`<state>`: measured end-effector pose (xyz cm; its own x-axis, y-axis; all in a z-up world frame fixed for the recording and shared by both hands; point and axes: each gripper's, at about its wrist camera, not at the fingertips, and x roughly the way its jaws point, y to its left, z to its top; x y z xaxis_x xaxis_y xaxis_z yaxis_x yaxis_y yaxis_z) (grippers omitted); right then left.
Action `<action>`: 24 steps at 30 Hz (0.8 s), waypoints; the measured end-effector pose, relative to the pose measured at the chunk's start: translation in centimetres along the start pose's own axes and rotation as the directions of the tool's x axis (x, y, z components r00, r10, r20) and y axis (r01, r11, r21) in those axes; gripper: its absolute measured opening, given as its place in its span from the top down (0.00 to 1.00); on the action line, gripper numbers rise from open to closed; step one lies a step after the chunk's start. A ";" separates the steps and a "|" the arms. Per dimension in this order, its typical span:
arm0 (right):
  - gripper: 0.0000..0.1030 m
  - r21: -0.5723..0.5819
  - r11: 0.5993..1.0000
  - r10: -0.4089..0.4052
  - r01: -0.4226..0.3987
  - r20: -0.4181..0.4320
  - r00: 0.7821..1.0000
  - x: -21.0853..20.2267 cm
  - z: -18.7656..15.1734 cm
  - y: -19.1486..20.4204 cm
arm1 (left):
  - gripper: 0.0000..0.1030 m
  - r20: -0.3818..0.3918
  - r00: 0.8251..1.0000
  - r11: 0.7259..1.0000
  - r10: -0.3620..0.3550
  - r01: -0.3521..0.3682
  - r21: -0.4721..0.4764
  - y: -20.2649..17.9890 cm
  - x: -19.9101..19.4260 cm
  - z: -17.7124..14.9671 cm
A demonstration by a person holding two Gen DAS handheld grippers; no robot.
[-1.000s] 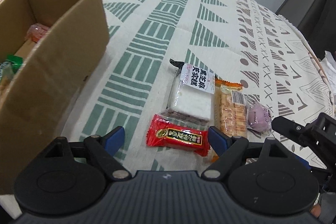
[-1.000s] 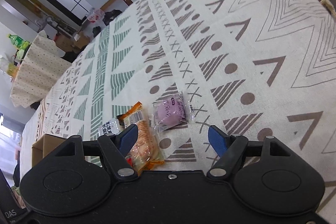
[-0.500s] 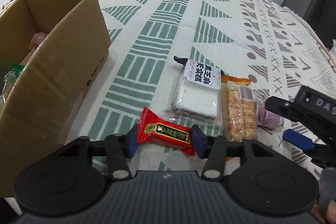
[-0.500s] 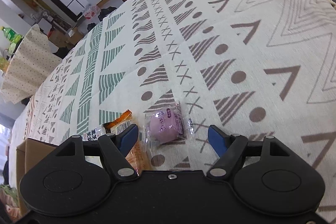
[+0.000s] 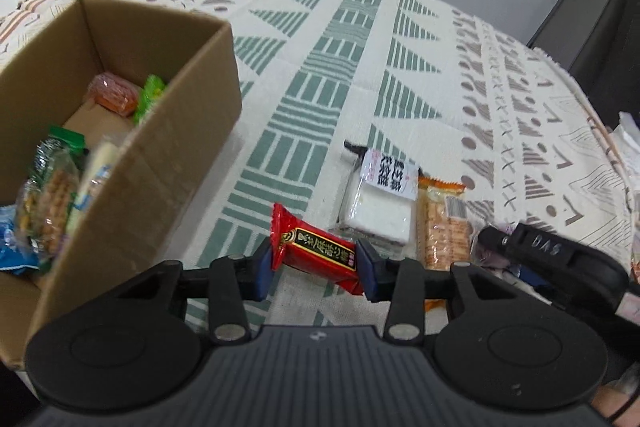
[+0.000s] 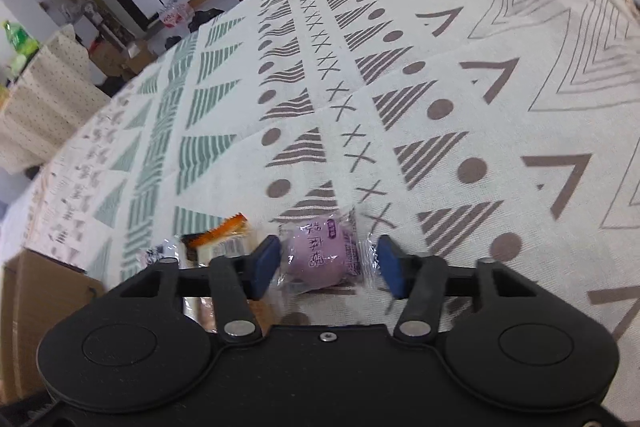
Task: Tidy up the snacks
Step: 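Grasp the red bar with the left gripper while the right gripper grasps the purple bun, then carry both snacks over the cardboard box and open both grippers to drop them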
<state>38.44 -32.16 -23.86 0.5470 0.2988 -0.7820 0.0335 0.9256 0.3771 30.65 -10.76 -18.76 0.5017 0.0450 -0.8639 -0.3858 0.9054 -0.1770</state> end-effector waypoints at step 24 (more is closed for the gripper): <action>0.68 -0.057 0.978 0.205 -0.201 0.082 0.975 -6.9 -0.8 5.0 | 0.60 0.227 0.973 0.997 0.039 -0.021 -0.080 5.3 -10.7 2.2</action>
<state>34.17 -29.37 -16.97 0.6088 0.4623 -0.6447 -0.1248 0.8584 0.4976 24.95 -5.51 -9.39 0.6488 0.1747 -0.7406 -0.4572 0.8675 -0.1959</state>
